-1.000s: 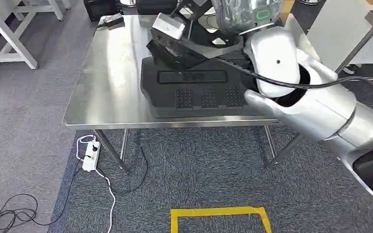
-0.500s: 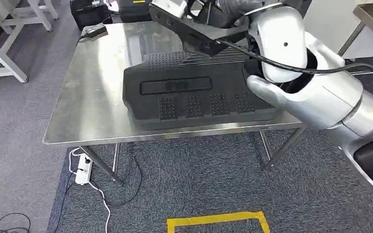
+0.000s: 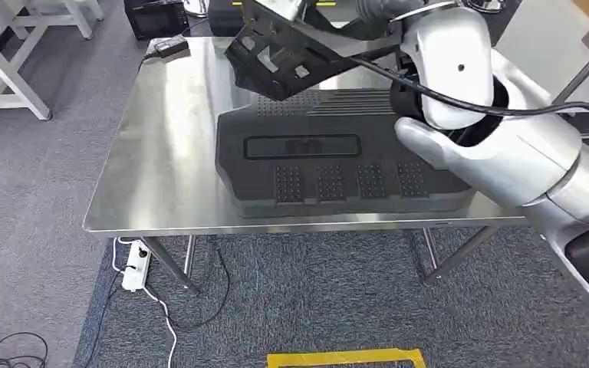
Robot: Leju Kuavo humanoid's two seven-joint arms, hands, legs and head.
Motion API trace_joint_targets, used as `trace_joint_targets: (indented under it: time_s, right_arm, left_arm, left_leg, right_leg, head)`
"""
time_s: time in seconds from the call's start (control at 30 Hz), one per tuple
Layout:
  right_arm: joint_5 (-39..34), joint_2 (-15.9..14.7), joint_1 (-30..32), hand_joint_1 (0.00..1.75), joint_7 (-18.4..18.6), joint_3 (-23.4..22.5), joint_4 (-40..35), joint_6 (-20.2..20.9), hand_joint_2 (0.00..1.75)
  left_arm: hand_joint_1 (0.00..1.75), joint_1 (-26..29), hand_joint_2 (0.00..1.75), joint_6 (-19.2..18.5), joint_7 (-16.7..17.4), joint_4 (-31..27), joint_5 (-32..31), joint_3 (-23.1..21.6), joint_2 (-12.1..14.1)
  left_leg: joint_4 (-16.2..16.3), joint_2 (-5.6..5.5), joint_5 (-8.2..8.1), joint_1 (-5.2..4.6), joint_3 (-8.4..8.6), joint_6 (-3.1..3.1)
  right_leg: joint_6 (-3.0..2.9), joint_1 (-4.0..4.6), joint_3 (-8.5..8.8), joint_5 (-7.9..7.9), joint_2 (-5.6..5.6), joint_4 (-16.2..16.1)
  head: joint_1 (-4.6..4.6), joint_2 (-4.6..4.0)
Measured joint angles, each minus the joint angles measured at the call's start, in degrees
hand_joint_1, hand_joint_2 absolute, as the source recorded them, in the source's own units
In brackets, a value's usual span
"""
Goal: Take the parts from the cabinet and place them on the table.
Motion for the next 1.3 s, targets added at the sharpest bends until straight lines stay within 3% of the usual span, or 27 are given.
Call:
trace_joint_targets:
  time_s: [0.03, 0.07, 0.1, 0.13, 0.2, 0.27, 0.3, 0.33, 0.4, 0.43, 0.47, 0.5, 0.57, 0.63, 0.7, 0.77, 0.8, 0.9, 0.93, 0.97, 1.0, 1.07, 1.13, 1.17, 1.2, 1.3]
  right_arm:
    - [0.00, 0.02, -0.07, 1.75, 0.00, 0.00, 0.02, 0.00, 1.75]
    - [0.00, 0.02, -0.05, 1.75, 0.00, 0.00, 0.13, 0.00, 1.75]
    - [-0.04, 0.02, -0.10, 1.75, 0.00, 0.06, 0.53, -0.06, 1.75]
    - [-0.22, 0.07, -0.30, 1.75, 0.00, 0.07, 0.52, -0.13, 1.75]
    - [-0.68, 0.17, -0.29, 1.75, 0.04, 0.02, 0.77, -0.26, 1.75]
    - [-1.05, 0.22, -0.44, 1.75, 0.07, -0.07, 0.98, -0.35, 1.75]
    - [-1.18, 0.24, -0.57, 1.75, 0.09, -0.07, 1.05, -0.44, 1.75]
    - [-1.35, 0.26, -0.64, 1.75, 0.11, -0.07, 1.16, -0.48, 1.75]
    - [-1.73, 0.39, -0.58, 1.75, 0.13, 0.02, 1.66, -0.66, 1.75]
    - [-1.84, 0.42, -0.56, 1.75, 0.15, 0.04, 1.84, -0.74, 1.75]
    - [-1.88, 0.42, -0.56, 1.75, 0.15, 0.04, 2.01, -0.76, 1.75]
    - [-1.97, 0.42, -0.57, 1.75, 0.15, 0.04, 2.16, -0.76, 1.75]
    - [-2.14, 0.46, -0.60, 1.75, 0.17, 0.04, 2.45, -0.77, 1.75]
    - [-2.73, 0.52, -0.68, 1.75, 0.20, 0.18, 3.10, -1.05, 1.75]
    - [-3.63, 0.59, -0.72, 1.75, 0.26, 0.15, 3.60, -1.18, 1.75]
    - [-4.33, 0.50, -0.85, 1.75, 0.31, 0.07, 4.22, -1.29, 1.75]
    - [-4.50, 0.41, -0.97, 1.75, 0.31, -0.02, 4.57, -1.31, 1.75]
    - [-4.61, 0.39, -0.96, 1.75, 0.31, 0.02, 5.59, -1.62, 1.75]
    - [-4.57, 0.33, -0.67, 1.75, 0.31, 0.02, 5.88, -1.62, 1.75]
    - [-4.48, 0.22, -0.40, 1.75, 0.31, 0.02, 6.08, -1.62, 1.75]
    - [-4.15, 0.20, -0.30, 1.75, 0.31, 0.02, 6.25, -1.51, 1.75]
    - [-3.69, 0.20, -0.32, 1.75, 0.31, -0.02, 6.29, -1.18, 1.75]
    - [-3.43, 0.13, -0.20, 1.75, 0.31, 0.00, 6.67, -0.61, 1.75]
    - [-3.30, 0.18, -0.08, 1.75, 0.31, -0.11, 6.73, -0.52, 1.75]
    - [-3.12, 0.15, 0.05, 1.75, 0.31, -0.09, 6.75, -0.24, 1.75]
    - [-2.88, -0.13, 0.05, 1.75, 0.31, -0.24, 6.95, 0.26, 1.75]
  left_arm:
    - [0.00, 0.01, 1.75, 0.00, 0.00, 0.00, 0.00, 0.00, 0.00]
    - [0.00, 0.08, 1.75, 0.00, 0.00, 0.02, 0.00, 0.00, 0.00]
    - [0.00, -0.03, 1.75, 0.04, 0.00, 0.02, 0.09, 0.00, 0.00]
    - [0.00, 0.04, 1.75, 0.04, 0.02, 0.02, 0.11, 0.00, 0.00]
    - [0.00, 0.02, 1.75, 0.11, 0.02, 0.02, 0.24, 0.00, 0.00]
    - [0.00, -0.01, 1.75, 0.20, 0.02, 0.04, 0.30, 0.00, 0.04]
    - [0.00, -0.01, 1.75, 0.20, 0.02, 0.02, 0.33, 0.00, 0.04]
    - [0.00, -0.05, 1.75, 0.22, 0.02, 0.04, 0.35, 0.00, 0.04]
    - [0.00, -0.26, 1.75, 0.28, 0.00, 0.04, 0.41, 0.00, 0.04]
    - [0.00, -0.33, 1.75, 0.28, -0.15, 0.04, 0.48, 0.02, 0.07]
    - [0.00, -0.43, 1.75, 0.28, -0.20, 0.02, 0.50, 0.02, 0.07]
    - [0.00, -0.41, 1.75, 0.28, -0.17, 0.04, 0.55, 0.02, 0.07]
    - [0.00, -0.36, 1.75, 0.37, -0.15, 0.04, 0.65, 0.02, 0.07]
    - [0.00, -0.18, 1.75, 0.37, 0.00, 0.04, 0.79, 0.00, 0.07]
    - [0.00, -0.38, 1.75, 0.37, 0.00, 0.04, 0.94, 0.00, 0.04]
    - [0.00, -0.35, 1.75, 0.35, 0.00, 0.02, 1.01, 0.00, -0.02]
    - [0.00, -0.32, 1.75, 0.31, 0.00, 0.02, 1.01, 0.00, -0.04]
    - [0.00, -0.30, 1.75, 0.31, 0.00, 0.02, 1.01, 0.00, -0.04]
    - [0.00, -0.26, 1.75, 0.31, 0.00, 0.02, 1.01, 0.00, -0.04]
    - [0.00, -0.19, 1.75, 0.31, 0.07, 0.02, 1.01, 0.00, -0.04]
    - [0.00, -0.15, 1.75, 0.33, 0.18, 0.02, 1.01, 0.00, -0.07]
    - [0.00, -0.15, 1.75, 0.53, 0.37, 0.02, 0.98, 0.00, -0.13]
    - [0.00, -0.18, 1.75, 0.70, 0.70, 0.04, 0.98, -0.02, -0.13]
    - [0.00, -0.18, 1.75, 0.72, 0.77, 0.04, 0.98, -0.02, -0.13]
    - [0.00, -0.14, 1.75, 0.70, 0.90, 0.04, 1.01, -0.02, -0.13]
    - [0.00, -0.19, 1.75, 0.63, 1.36, 0.04, 1.03, -0.02, -0.13]
  left_leg:
    - [0.24, -0.05, -0.73, 0.11, 0.77, -0.27]
    - [0.48, -0.04, -1.52, 0.13, 1.23, -0.67]
    - [0.69, -0.06, -1.87, -0.18, 1.17, -1.11]
    - [0.96, -0.06, -2.17, -0.16, 1.02, -1.42]
    - [0.45, 0.15, -2.31, -0.10, 1.33, -1.79]
    - [1.06, 0.16, -3.18, -0.06, 1.90, -2.48]
    - [3.53, 0.12, -4.06, -0.15, 1.00, -2.81]
    - [7.49, 0.10, -5.51, 0.02, -1.25, -3.03]
    - [16.85, 0.09, -8.22, 0.12, -7.33, -3.39]
    - [18.97, 0.09, -7.82, 0.08, -9.27, -3.38]
    - [18.19, 0.07, -5.92, 0.04, -9.59, -3.29]
    - [15.22, 0.07, -3.01, 0.03, -8.79, -3.14]
    - [5.17, 0.03, 4.35, -0.04, -5.90, -2.48]
    - [3.57, -0.14, 3.97, -0.70, -5.17, -1.76]
    - [2.29, -0.04, 2.45, -0.83, -4.69, -1.05]
    - [0.94, 0.09, 2.31, 0.09, -3.86, -0.80]
    - [0.57, 0.03, 2.25, 0.06, -3.36, -0.70]
    - [0.57, 0.11, 1.54, 0.08, -2.65, 0.00]
    - [0.61, 0.10, 1.26, 0.08, -2.33, 0.02]
    - [0.65, 0.04, 0.91, 0.09, -1.88, 0.01]
    - [0.71, -0.03, 0.42, 0.11, -1.28, -0.08]
    - [1.04, -0.18, -0.80, 0.13, 0.05, -0.51]
    - [1.65, -0.21, -1.59, -0.25, 0.08, -1.30]
    - [1.57, -0.21, -1.60, -0.14, -0.12, -1.41]
    - [1.71, -0.19, -1.83, -0.29, -0.10, -1.29]
    - [1.26, -0.18, -1.77, -0.26, 0.29, -1.26]
  right_leg:
    - [-0.03, -0.05, 1.78, 3.76, -0.07, -5.29]
    - [-0.04, -0.03, 3.18, 5.65, -0.36, -9.40]
    - [-0.03, 0.51, 3.47, 4.69, -0.35, -9.05]
    - [-0.52, 0.32, 4.34, 3.51, -0.29, -11.08]
    - [-1.54, 0.68, 4.20, 3.03, -0.07, -10.64]
    - [-2.25, 0.11, 5.25, 2.77, 0.02, -11.36]
    - [-2.69, 0.03, 5.76, 2.47, -0.04, -11.52]
    - [-2.95, 0.04, 6.10, 2.22, -0.06, -11.54]
    - [-3.03, 0.12, 6.78, 1.48, -0.04, -11.52]
    - [-3.05, 0.12, 7.25, 1.08, 0.02, -11.51]
    - [-3.06, 0.12, 7.92, 0.62, 0.07, -11.51]
    - [-3.03, 0.13, 8.71, 0.10, 0.11, -11.52]
    - [-2.73, 0.17, 10.34, -0.99, 0.16, -11.53]
    - [-2.17, 0.29, 10.47, -1.34, 0.55, -11.79]
    - [-1.58, 0.16, 10.09, -1.34, 0.37, -12.03]
    - [-0.92, 0.38, 10.30, -2.01, 0.04, -11.90]
    - [-0.76, 0.32, 9.76, -2.40, 0.04, -10.25]
    - [-0.41, 0.24, 2.08, -6.53, 0.04, 2.03]
    - [-0.30, 0.24, -0.17, -6.59, 0.04, 4.87]
    - [-0.30, 0.21, -1.26, -5.07, 0.04, 4.96]
    - [-0.37, 0.18, -0.72, -2.01, 0.03, 2.07]
    - [-0.55, 0.13, 2.74, 4.97, -0.10, -8.06]
    - [-0.59, 0.68, 3.79, 4.32, -0.17, -10.13]
    - [-1.13, 0.60, 4.02, 3.47, -0.15, -10.44]
    - [-1.03, 0.52, 4.03, 3.55, -0.09, -10.73]
    - [-1.25, 0.55, 4.08, 3.33, 0.16, -10.69]
  head:
    - [0.18, 0.00]
    - [0.37, 0.00]
    - [0.37, 0.00]
    - [0.66, 0.00]
    - [-0.02, 0.00]
    - [0.09, 0.00]
    - [-0.52, 0.00]
    - [-1.02, 0.00]
    - [-1.44, 0.00]
    - [-1.62, 0.00]
    - [-1.88, 0.00]
    - [-2.14, 0.00]
    - [-2.62, 0.00]
    - [-2.56, 0.00]
    - [-2.76, 0.00]
    - [-2.23, 0.00]
    - [-1.90, 0.00]
    - [-0.94, 0.00]
    - [-0.74, 0.00]
    - [-0.37, 0.00]
    - [0.04, 0.00]
    - [0.42, 0.00]
    - [0.55, 0.00]
    - [0.59, 0.00]
    - [0.00, 0.00]
    - [-0.24, 0.00]
